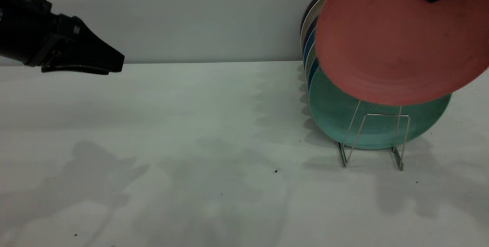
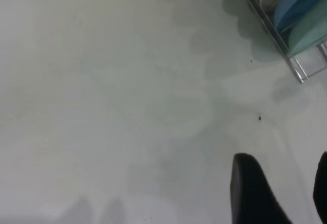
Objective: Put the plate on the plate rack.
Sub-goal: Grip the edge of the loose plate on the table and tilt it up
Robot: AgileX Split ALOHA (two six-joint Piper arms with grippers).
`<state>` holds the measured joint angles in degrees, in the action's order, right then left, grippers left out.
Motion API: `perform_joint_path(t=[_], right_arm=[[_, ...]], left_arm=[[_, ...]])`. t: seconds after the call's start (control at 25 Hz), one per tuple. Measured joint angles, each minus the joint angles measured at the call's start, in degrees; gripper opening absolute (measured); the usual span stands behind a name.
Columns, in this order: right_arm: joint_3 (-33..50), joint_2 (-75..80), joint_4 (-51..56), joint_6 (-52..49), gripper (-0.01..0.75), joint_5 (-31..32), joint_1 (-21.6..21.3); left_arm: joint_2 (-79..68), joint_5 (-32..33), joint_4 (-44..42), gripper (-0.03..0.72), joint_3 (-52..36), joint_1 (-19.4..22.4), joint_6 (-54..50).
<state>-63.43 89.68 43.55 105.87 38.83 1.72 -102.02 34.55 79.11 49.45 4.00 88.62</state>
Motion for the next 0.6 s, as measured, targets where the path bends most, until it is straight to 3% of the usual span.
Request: perform_joint_path(t=[0.28,0.6], right_arm=[[-3.64,3.43,-0.81,-0.64,0.132,1.88,-0.54],[-3.76,7.14,-0.68,1.37,0.132,-0.97,-0.54]], left_arm=[[0.0,-0.13,-0.23,0.337,0.0,0.0,-0.17],[0.0,-0.17,-0.44,0.337,0.0,0.0,-0.21]])
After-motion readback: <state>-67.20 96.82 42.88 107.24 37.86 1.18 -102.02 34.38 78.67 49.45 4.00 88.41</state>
